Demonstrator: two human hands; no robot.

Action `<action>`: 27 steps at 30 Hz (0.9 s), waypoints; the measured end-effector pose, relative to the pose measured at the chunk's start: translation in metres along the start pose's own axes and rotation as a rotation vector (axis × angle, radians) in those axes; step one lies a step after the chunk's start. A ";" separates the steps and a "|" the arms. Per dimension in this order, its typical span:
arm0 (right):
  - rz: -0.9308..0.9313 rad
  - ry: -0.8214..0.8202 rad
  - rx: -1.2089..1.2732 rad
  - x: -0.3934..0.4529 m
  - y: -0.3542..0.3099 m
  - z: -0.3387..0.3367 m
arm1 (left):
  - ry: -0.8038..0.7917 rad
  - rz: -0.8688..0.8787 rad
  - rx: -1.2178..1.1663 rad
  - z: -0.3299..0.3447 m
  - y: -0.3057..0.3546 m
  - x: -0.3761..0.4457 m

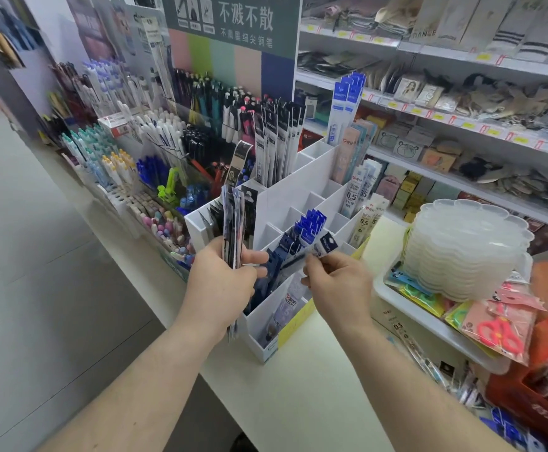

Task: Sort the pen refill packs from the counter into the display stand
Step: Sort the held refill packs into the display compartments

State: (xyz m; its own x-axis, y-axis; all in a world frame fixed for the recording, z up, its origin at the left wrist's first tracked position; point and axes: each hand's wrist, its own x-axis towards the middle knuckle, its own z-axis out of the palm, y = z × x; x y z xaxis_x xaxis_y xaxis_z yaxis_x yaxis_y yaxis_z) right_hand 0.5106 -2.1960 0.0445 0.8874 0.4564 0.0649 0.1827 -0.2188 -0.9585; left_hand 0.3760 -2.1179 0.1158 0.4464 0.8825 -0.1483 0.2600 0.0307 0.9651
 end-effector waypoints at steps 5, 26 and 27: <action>-0.096 -0.087 -0.245 0.002 0.017 0.020 | -0.017 -0.004 0.000 -0.002 0.000 0.001; -0.024 0.039 -0.359 0.029 0.007 -0.005 | -0.079 0.004 -0.007 0.005 0.003 0.003; -0.029 0.035 -0.341 0.031 0.008 -0.002 | -0.081 0.010 -0.008 0.005 0.004 0.002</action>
State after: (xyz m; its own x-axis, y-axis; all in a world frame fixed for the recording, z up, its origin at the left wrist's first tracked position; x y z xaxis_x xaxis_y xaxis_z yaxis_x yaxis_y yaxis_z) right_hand 0.5410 -2.1854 0.0395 0.8925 0.4383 0.1062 0.3341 -0.4846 -0.8084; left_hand 0.3825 -2.1184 0.1178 0.5170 0.8417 -0.1556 0.2488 0.0262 0.9682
